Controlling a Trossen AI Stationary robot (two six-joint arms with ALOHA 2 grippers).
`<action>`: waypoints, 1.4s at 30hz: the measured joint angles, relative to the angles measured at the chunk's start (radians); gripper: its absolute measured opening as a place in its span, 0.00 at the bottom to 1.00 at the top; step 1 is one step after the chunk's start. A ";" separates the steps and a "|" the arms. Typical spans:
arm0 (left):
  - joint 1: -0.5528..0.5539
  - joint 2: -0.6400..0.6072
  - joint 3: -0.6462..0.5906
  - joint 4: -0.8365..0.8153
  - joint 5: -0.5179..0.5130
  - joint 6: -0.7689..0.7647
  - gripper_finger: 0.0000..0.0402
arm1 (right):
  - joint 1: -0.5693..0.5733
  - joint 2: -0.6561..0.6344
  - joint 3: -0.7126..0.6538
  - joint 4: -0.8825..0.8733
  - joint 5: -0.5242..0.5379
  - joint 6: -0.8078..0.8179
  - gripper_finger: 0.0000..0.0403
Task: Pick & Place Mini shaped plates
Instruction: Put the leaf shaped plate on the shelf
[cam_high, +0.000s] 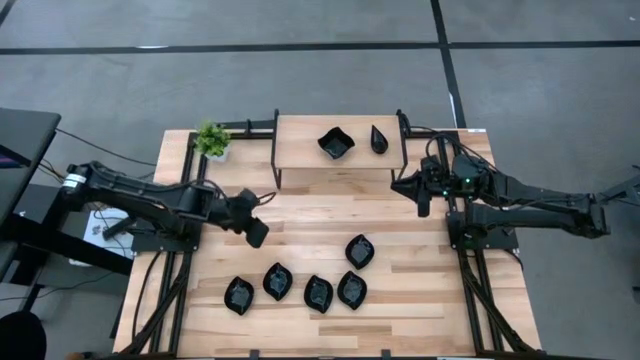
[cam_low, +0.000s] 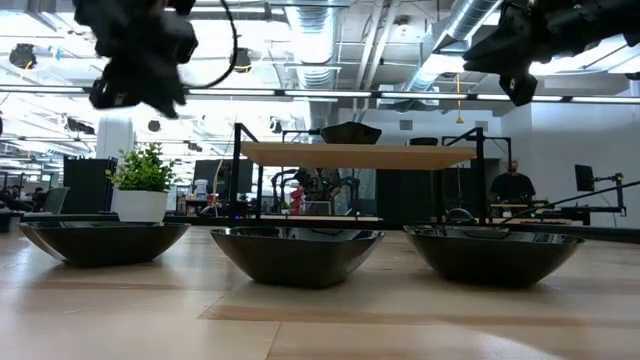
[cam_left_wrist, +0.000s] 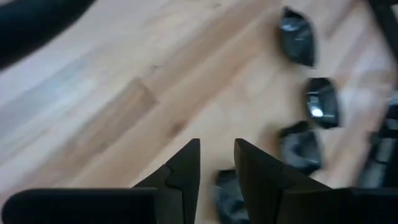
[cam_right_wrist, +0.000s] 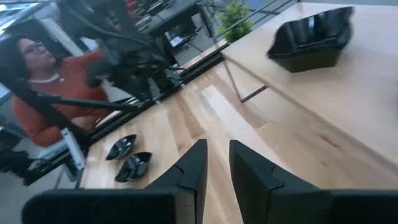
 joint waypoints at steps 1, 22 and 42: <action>-0.009 0.000 -0.021 0.006 -0.028 0.001 0.25 | 0.013 0.000 0.000 0.001 -0.001 0.000 0.16; -0.369 -0.011 -0.213 0.107 0.331 -0.574 0.25 | 0.129 0.000 0.000 -0.002 0.039 0.002 0.16; -0.694 0.069 -0.280 0.149 0.107 -1.187 0.25 | 0.127 0.000 0.000 -0.004 0.080 -0.008 0.16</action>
